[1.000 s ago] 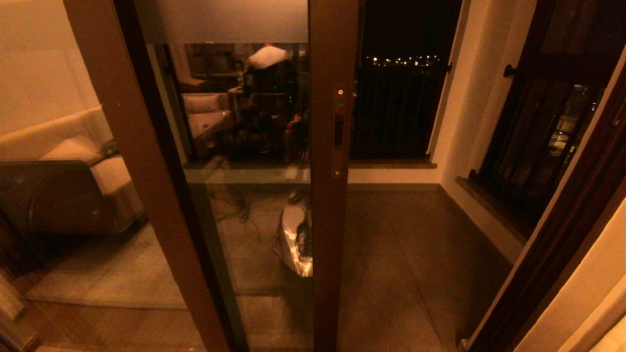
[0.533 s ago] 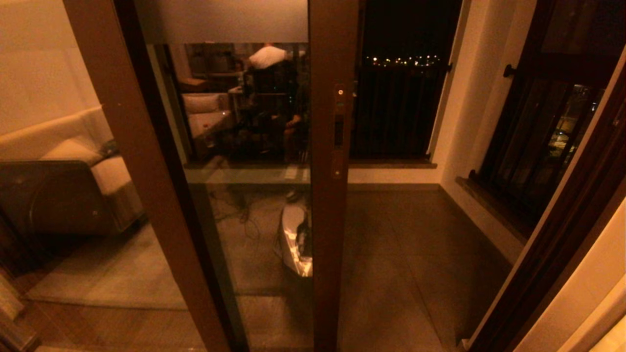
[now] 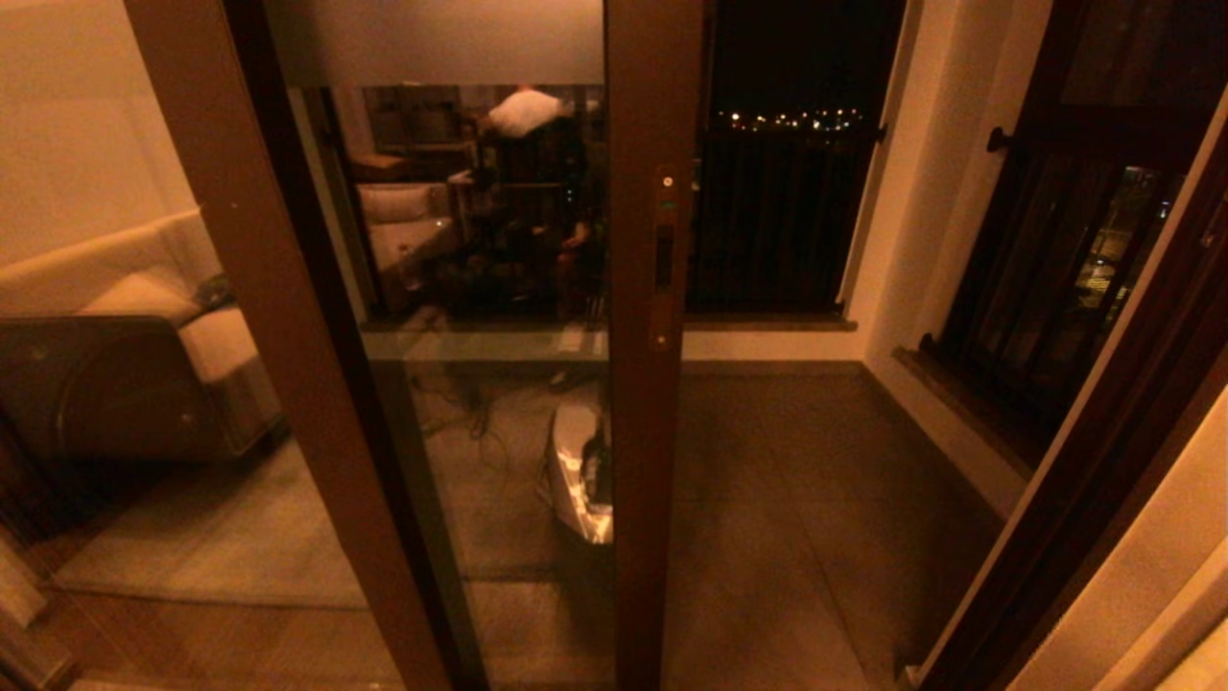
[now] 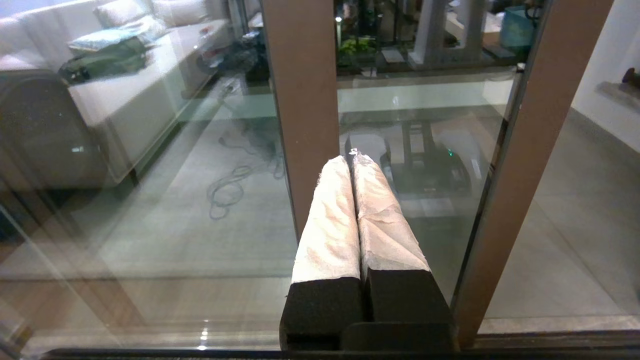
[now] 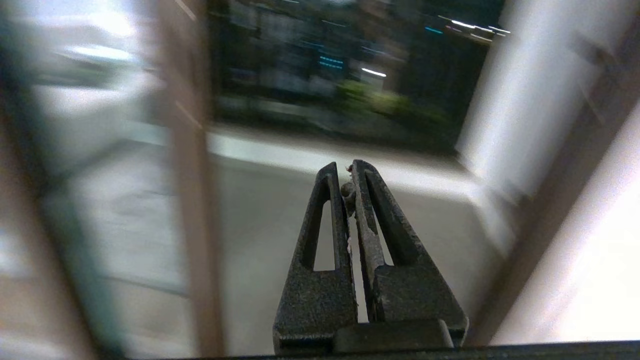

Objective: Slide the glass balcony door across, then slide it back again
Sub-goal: Close the slid door

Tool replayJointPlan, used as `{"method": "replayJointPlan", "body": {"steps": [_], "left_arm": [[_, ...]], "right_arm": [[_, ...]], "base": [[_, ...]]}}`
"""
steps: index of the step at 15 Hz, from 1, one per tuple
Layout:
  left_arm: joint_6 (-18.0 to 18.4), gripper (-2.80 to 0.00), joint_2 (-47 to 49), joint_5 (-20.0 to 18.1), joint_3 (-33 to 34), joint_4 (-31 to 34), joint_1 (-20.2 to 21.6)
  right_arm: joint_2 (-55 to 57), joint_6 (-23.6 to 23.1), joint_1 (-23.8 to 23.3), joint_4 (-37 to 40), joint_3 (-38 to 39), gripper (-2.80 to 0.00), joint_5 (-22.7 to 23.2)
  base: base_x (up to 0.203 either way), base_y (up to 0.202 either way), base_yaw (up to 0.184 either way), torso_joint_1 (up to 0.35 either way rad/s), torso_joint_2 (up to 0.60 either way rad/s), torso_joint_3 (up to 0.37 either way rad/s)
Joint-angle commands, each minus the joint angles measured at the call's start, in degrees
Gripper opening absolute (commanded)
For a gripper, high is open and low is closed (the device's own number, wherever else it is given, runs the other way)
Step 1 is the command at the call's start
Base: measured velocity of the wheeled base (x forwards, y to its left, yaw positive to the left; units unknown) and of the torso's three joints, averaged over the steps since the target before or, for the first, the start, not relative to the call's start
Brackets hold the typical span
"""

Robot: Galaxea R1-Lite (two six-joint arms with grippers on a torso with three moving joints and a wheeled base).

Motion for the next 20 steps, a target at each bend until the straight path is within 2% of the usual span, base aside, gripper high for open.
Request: {"method": "replayJointPlan", "body": {"steps": [1, 3, 5, 7, 9, 10, 11, 13, 16, 18, 20], "left_arm": [[0.02, -2.80, 0.07, 0.05, 1.76, -0.04, 0.00], [0.02, -2.80, 0.07, 0.00, 1.76, -0.04, 0.00], [0.02, -2.80, 0.07, -0.01, 1.76, -0.04, 0.00], [0.02, -2.80, 0.07, -0.01, 1.76, -0.04, 0.00], [0.02, -2.80, 0.07, -0.01, 1.75, -0.04, 0.00], [0.02, -2.80, 0.07, 0.08, 1.76, -0.04, 0.00], [0.02, -2.80, 0.07, -0.01, 1.76, -0.04, 0.00], [0.02, -2.80, 0.07, -0.01, 1.76, -0.04, 0.00], [0.02, -2.80, 0.07, -0.01, 1.76, -0.04, 0.00], [0.02, -2.80, 0.07, 0.08, 1.76, -0.04, 0.00], [0.02, -2.80, 0.07, 0.08, 1.73, -0.04, 0.00]], "right_arm": [[21.60, 0.27, 1.81, 1.71, -16.03, -2.80, 4.01], [38.32, 1.32, 7.73, 7.41, -33.06, -2.80, 7.49], [51.86, 2.81, 18.80, 12.27, -45.79, -2.80, 5.62], [62.43, 4.67, 29.27, 16.11, -56.21, -2.80, -1.39], [68.27, 5.43, 33.50, 23.74, -67.15, -2.80, -7.55], [72.05, 5.27, 34.84, 30.58, -72.70, -2.80, -11.64], [75.11, 4.48, 36.28, 33.93, -75.86, -2.80, -16.73], [77.38, 4.19, 38.63, 36.81, -75.76, -2.80, -28.23], [77.24, 6.72, 38.89, 37.44, -73.05, -2.80, -29.22], [78.00, 12.01, 38.89, 37.17, -72.09, -2.80, -28.80], [80.55, 13.34, 38.53, 32.60, -73.76, -2.80, -28.45]], "base": [[0.000, 0.000, 0.000, 0.000, 0.00, 0.000], [0.000, 0.000, 0.000, 0.000, 0.00, 0.000], [0.000, 0.000, 0.000, 0.000, 0.00, 0.000], [0.000, 0.000, 0.000, 0.000, 0.00, 0.000], [0.000, 0.000, 0.000, 0.000, 0.00, 0.000], [0.000, 0.000, 0.000, 0.000, 0.00, 0.000], [0.000, 0.000, 0.000, 0.000, 0.00, 0.000], [0.000, 0.000, 0.000, 0.000, 0.00, 0.000], [0.000, 0.000, 0.000, 0.000, 0.00, 0.000], [0.000, 0.000, 0.000, 0.000, 0.00, 0.000], [0.000, 0.000, 0.000, 0.000, 0.00, 0.000]]}}
